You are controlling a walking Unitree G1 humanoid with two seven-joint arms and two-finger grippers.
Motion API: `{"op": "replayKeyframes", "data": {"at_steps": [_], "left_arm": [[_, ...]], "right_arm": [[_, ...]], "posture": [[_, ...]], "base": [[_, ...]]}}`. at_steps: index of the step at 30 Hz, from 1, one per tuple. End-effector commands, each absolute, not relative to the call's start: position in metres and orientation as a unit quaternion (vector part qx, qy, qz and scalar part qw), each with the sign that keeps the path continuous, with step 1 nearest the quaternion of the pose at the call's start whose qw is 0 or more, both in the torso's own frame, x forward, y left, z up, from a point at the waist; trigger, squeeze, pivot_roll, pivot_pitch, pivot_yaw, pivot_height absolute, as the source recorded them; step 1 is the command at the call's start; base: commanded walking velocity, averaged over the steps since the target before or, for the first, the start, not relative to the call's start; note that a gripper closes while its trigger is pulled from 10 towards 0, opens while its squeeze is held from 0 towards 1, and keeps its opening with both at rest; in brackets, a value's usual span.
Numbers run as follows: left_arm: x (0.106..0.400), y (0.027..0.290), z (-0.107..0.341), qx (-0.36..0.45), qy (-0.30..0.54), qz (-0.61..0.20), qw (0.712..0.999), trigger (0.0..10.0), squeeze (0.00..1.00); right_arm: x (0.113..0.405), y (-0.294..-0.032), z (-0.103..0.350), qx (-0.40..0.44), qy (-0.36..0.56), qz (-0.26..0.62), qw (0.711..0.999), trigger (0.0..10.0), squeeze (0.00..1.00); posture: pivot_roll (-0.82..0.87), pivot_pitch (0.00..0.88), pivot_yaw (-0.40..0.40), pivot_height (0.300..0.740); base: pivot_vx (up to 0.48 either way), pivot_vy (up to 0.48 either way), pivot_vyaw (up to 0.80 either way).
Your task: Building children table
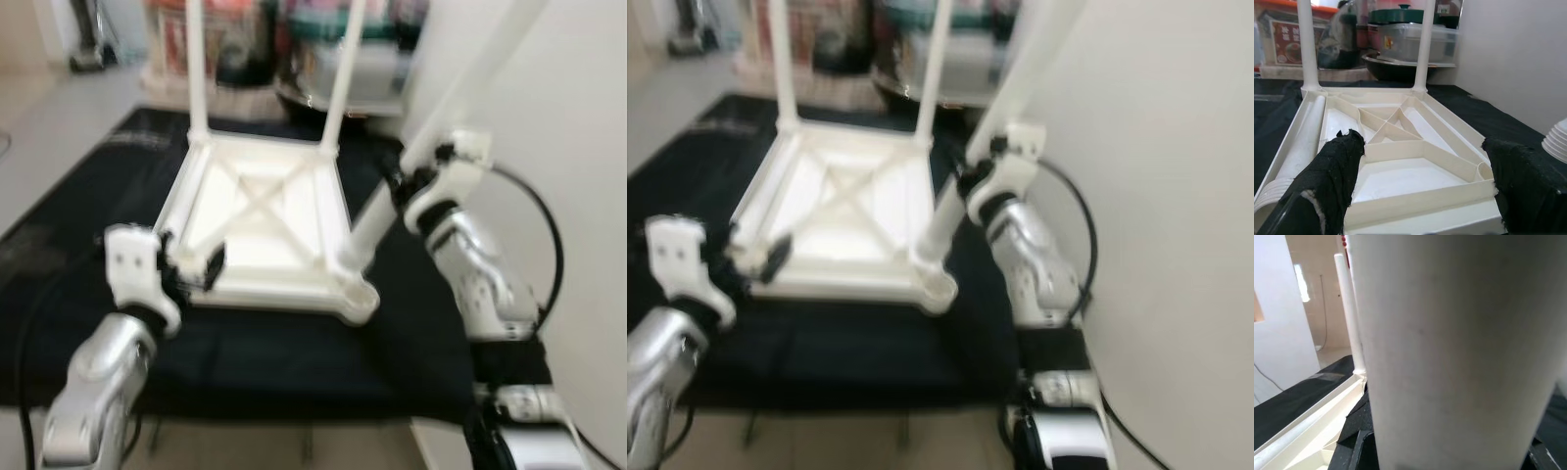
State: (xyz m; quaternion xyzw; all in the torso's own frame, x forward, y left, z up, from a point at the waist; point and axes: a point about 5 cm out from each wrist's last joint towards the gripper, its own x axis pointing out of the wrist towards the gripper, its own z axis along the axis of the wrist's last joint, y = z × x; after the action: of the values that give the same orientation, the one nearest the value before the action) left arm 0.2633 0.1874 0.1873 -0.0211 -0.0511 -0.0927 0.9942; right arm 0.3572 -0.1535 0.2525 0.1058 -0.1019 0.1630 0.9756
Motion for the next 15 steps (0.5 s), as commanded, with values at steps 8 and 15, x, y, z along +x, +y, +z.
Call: {"op": "replayKeyframes", "data": {"at_steps": [8,15], "left_arm": [[0.260,0.196,0.180,-0.031,-0.037,-0.077,0.996,10.0,0.00],[0.259,0.198,0.176,-0.029,-0.028,-0.074,0.996,10.0,0.00]], "right_arm": [[0.351,-0.136,0.243,0.020,-0.088,0.242,0.966,10.0,0.00],[0.351,-0.130,0.231,-0.002,-0.083,0.254,0.964,10.0,0.00]], "posture": [[0.10,0.000,-0.176,0.740],[0.11,0.000,-0.174,0.740]], "base": [[0.000,0.000,0.00],[0.000,0.000,0.00]]}}
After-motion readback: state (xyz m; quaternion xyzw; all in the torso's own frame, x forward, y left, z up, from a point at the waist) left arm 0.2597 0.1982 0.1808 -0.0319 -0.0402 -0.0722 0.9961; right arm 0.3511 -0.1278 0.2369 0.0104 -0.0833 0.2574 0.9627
